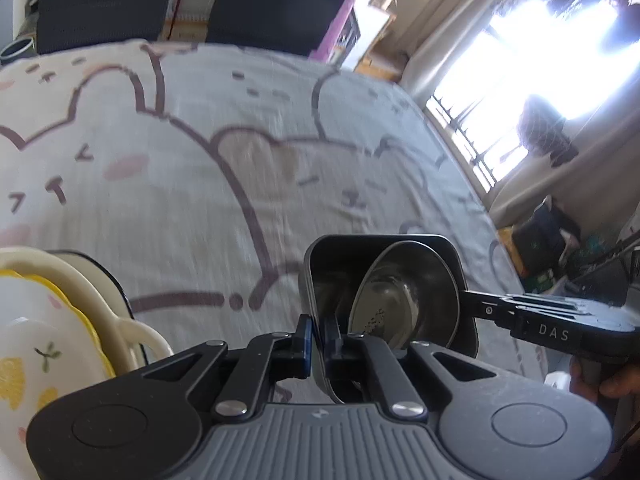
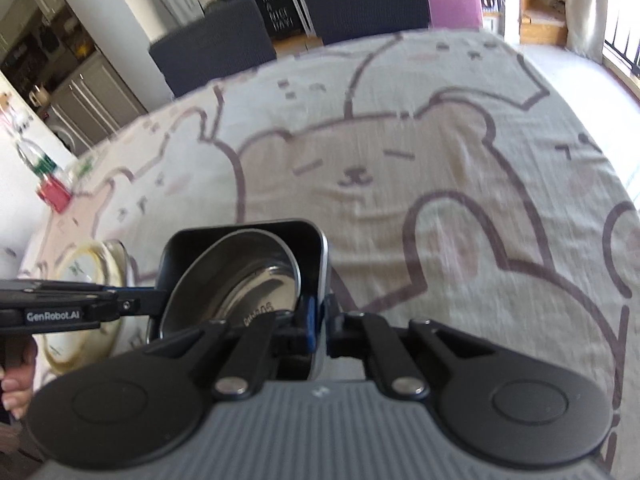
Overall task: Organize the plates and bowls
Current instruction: 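Lift the steel stack with both grippers and carry it toward the lemon-print bowl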
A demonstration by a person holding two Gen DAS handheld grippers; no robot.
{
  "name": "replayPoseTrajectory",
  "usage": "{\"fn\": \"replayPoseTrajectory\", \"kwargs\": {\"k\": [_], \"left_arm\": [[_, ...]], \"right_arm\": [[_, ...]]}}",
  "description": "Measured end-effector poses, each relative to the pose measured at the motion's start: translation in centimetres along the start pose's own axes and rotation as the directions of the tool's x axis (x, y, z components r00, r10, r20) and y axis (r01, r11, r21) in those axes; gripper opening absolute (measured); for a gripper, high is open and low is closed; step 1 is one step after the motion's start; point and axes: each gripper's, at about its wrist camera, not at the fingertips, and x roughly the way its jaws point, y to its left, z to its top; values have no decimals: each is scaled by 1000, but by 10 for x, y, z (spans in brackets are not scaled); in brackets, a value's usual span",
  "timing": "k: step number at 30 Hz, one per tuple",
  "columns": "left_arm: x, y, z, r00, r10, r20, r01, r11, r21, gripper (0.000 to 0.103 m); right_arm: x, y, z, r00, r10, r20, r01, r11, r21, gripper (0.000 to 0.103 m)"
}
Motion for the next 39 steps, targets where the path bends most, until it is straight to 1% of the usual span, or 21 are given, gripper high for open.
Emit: {"fn": "replayPoseTrajectory", "kwargs": {"k": [4, 8, 10, 13, 20, 23, 30, 35, 39], "left_arm": [[-25, 9, 6, 997, -29, 68, 33, 998, -51, 5], [-55, 23, 11, 989, -47, 144, 62, 993, -103, 4], [-70, 32, 12, 982, -57, 178, 80, 988, -130, 4], [-94, 43, 12, 971, -59, 230, 94, 985, -146, 4], [-145, 76, 5, 941, -30, 337, 101, 975, -196, 4], [-160, 92, -1, 932, -7, 361, 95, 970, -225, 4], [-190, 126, -20, 914, 36, 404, 87, 956, -281, 4], [-196, 148, -32, 917, 68, 394, 73, 940, -333, 4], [-195, 165, -41, 927, 82, 367, 69, 923, -379, 4]], "right_arm": [[-19, 9, 6, 996, 30, 81, -31, 1000, 4, 6], [-32, 26, 14, 986, 77, 151, -76, 997, -7, 6], [-38, 36, 17, 980, 96, 177, -92, 995, -26, 6], [-43, 54, 21, 970, 128, 209, -120, 992, -50, 6], [-47, 92, 29, 941, 222, 255, -201, 974, -105, 7], [-44, 109, 32, 932, 258, 253, -233, 964, -126, 7], [-27, 145, 34, 928, 312, 205, -285, 947, -149, 8], [-14, 167, 31, 934, 327, 143, -305, 940, -153, 8], [-3, 179, 29, 946, 314, 77, -299, 940, -163, 8]]}}
